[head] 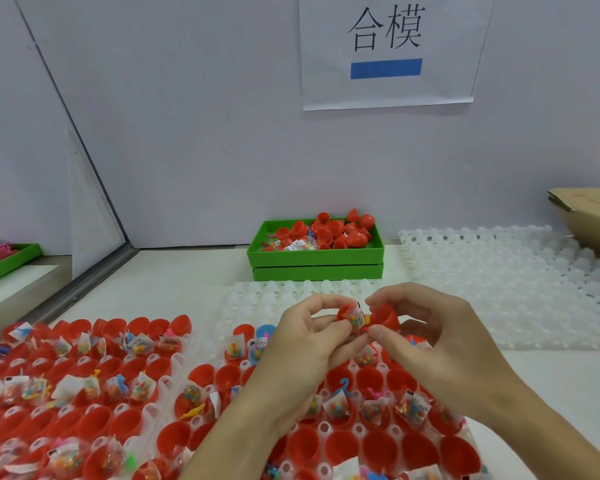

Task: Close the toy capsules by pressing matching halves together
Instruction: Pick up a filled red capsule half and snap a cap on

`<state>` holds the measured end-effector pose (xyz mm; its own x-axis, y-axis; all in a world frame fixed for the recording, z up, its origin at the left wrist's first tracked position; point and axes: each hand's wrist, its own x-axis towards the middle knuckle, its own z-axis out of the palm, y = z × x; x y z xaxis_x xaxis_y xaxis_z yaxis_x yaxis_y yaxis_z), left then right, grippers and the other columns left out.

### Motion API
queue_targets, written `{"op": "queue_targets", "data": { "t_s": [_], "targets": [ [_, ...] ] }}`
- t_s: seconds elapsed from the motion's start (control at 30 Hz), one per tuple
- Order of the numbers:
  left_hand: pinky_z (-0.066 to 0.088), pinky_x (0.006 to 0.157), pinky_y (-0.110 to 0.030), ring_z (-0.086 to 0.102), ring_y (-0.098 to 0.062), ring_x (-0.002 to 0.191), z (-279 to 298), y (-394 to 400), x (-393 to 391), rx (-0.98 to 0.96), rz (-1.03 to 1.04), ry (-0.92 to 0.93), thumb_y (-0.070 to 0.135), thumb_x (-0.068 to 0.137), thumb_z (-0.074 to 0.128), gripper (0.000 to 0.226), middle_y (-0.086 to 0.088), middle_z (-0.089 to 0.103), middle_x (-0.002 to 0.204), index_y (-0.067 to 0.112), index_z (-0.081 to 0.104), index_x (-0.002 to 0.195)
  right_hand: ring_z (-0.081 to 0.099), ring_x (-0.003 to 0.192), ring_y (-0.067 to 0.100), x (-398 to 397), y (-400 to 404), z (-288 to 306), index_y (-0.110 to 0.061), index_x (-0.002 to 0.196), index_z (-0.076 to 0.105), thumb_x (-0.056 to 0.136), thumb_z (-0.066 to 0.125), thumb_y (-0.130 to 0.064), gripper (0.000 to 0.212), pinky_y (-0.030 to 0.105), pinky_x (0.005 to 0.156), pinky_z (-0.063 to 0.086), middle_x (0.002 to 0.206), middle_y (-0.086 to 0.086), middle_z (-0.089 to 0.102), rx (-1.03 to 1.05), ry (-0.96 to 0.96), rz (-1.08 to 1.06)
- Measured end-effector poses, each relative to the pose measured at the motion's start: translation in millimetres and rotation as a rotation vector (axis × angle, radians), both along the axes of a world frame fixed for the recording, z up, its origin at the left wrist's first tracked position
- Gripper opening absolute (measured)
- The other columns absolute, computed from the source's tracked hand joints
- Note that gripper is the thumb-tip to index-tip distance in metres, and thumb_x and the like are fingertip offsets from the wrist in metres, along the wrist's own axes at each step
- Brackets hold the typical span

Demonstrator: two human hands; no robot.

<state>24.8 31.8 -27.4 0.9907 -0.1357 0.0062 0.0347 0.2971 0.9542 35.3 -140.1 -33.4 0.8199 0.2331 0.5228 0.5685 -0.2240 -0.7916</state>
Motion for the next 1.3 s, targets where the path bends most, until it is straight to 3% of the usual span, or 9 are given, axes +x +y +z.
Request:
{"op": "queue_targets", "data": {
  "t_s": [0.23,0.4,0.53,0.73,1.07,1.2,1.3],
  "targets": [
    [0.058,0.075,-0.021,0.075,-0.02,0.081,-1.3,-1.5,-1.6,0.066,0.018,-0.033,-0.005,0.096,0.054,0.017,-0.009,0.075,0.079,0.003,0.063,0.108,0.069,0.079,0.014,-2.6,0.3,2.0,-0.03,0.092,0.071,0.077,0.076,-0.013,0.024,0.022,0.067,0.056,0.085,-0.01,0.07,-0.077,-0.087,-0.005],
    [0.059,0.082,-0.028,0.075,-0.027,0.089,-2.2,-2.7,-1.6,0.072,0.013,-0.037,-0.004,0.096,0.055,0.017,-0.016,0.075,0.09,0.002,0.062,0.11,0.067,0.085,0.013,-0.8,3.3,-0.6,-0.029,0.09,0.072,0.075,0.08,-0.005,0.029,0.024,0.07,0.051,0.085,-0.013,0.069,-0.146,-0.169,-0.103],
    [0.059,0.083,-0.029,0.074,-0.028,0.09,-3.7,-2.4,-1.3,0.114,0.017,-0.06,-0.001,0.096,0.056,0.017,-0.017,0.075,0.093,0.005,0.062,0.112,0.064,0.093,0.008,-0.8,4.6,-0.5,-0.024,0.089,0.076,0.071,0.084,-0.004,0.028,0.015,0.079,0.048,0.094,-0.016,0.067,-0.178,-0.243,-0.156],
    [0.06,0.078,-0.031,0.075,-0.024,0.083,-6.1,-6.3,-0.5,0.222,0.071,-0.174,-0.001,0.096,0.056,0.023,-0.014,0.075,0.081,0.019,0.066,0.098,0.063,0.084,0.006,-0.1,4.4,-1.8,-0.024,0.09,0.077,0.07,0.084,-0.002,0.03,0.017,0.076,0.05,0.086,-0.018,0.066,-0.218,-0.316,-0.184],
    [0.058,0.073,-0.022,0.075,-0.026,0.082,-2.3,-6.4,-3.1,0.221,0.077,-0.243,-0.005,0.094,0.057,0.016,-0.015,0.075,0.084,0.007,0.067,0.091,0.064,0.084,0.007,0.7,2.8,-1.5,-0.025,0.088,0.077,0.07,0.085,-0.003,0.03,0.015,0.073,0.05,0.082,-0.018,0.068,-0.164,-0.262,-0.177],
    [0.059,0.075,-0.025,0.075,-0.028,0.084,0.3,-6.6,-3.7,0.136,0.086,-0.206,-0.004,0.093,0.06,0.021,-0.017,0.074,0.084,0.015,0.07,0.097,0.068,0.09,0.009,0.6,0.8,0.0,-0.03,0.1,0.073,0.072,0.084,-0.004,0.04,0.02,0.075,0.053,0.091,-0.015,0.07,-0.056,-0.183,-0.137],
    [0.06,0.078,-0.028,0.075,-0.031,0.083,0.4,-6.7,-4.3,0.061,0.083,-0.171,-0.003,0.093,0.06,0.027,-0.015,0.074,0.081,0.023,0.064,0.101,0.068,0.095,0.011,0.9,-2.4,2.1,-0.033,0.104,0.071,0.071,0.083,-0.015,0.039,0.022,0.074,0.056,0.097,-0.012,0.07,0.012,-0.129,-0.109]
  ]
}}
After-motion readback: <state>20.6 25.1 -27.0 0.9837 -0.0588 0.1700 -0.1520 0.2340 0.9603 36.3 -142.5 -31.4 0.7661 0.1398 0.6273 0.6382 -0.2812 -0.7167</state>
